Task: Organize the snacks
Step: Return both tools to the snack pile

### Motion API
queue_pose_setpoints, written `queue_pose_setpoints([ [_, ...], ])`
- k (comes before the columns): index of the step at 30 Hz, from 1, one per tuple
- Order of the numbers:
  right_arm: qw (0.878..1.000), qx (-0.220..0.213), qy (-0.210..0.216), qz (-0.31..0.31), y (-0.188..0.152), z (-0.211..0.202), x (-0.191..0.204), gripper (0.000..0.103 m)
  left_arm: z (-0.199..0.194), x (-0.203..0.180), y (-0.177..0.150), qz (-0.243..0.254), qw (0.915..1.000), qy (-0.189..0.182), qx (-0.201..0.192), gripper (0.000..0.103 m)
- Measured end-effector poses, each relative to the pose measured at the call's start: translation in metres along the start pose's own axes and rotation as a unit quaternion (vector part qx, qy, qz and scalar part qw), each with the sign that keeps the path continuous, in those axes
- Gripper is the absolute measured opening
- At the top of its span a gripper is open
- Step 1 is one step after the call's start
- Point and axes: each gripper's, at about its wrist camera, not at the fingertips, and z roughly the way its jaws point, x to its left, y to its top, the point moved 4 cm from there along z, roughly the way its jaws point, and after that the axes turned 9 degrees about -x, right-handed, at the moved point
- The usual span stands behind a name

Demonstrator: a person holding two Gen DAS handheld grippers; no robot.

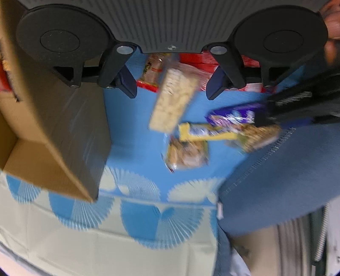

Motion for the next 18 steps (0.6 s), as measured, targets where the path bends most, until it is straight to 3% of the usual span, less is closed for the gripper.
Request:
queue_pose_setpoints([
  [4,1.000,0.016,0.000,0.007,-0.002,0.018,-0.001,0.079,0.010,-0.003,-0.005,0.007,0.9998,-0.003,0.018,0.060],
  [8,1.000,0.025,0.007,-0.006,-0.007,0.027,0.001,0.075,0.013,-0.003,-0.008,0.004,0.9997,-0.006,0.024,0.059],
  [9,1.000,0.028,0.012,-0.005,-0.008,0.027,0.001,0.069,0.013,-0.003,-0.008,0.005,0.9997,-0.007,0.024,0.052],
  [10,0.999,0.030,0.019,-0.007,-0.009,0.027,0.001,0.056,0.012,-0.004,-0.008,0.006,0.9996,-0.010,0.025,0.043],
  [11,0.999,0.027,0.026,-0.014,-0.009,0.026,0.002,0.047,0.012,-0.004,-0.008,0.006,0.9995,-0.014,0.028,0.025],
  [13,0.999,0.024,0.027,-0.028,-0.006,0.022,0.002,0.040,0.008,-0.005,-0.006,0.007,0.9996,-0.017,0.022,0.016],
  [14,0.999,0.021,0.028,-0.030,-0.005,0.019,0.002,0.039,0.004,-0.005,-0.005,0.004,0.9997,-0.021,0.016,0.005],
  [18,0.998,0.008,0.031,-0.059,0.003,-0.002,0.003,0.038,-0.009,-0.002,0.000,-0.018,0.9991,-0.037,0.008,0.000],
])
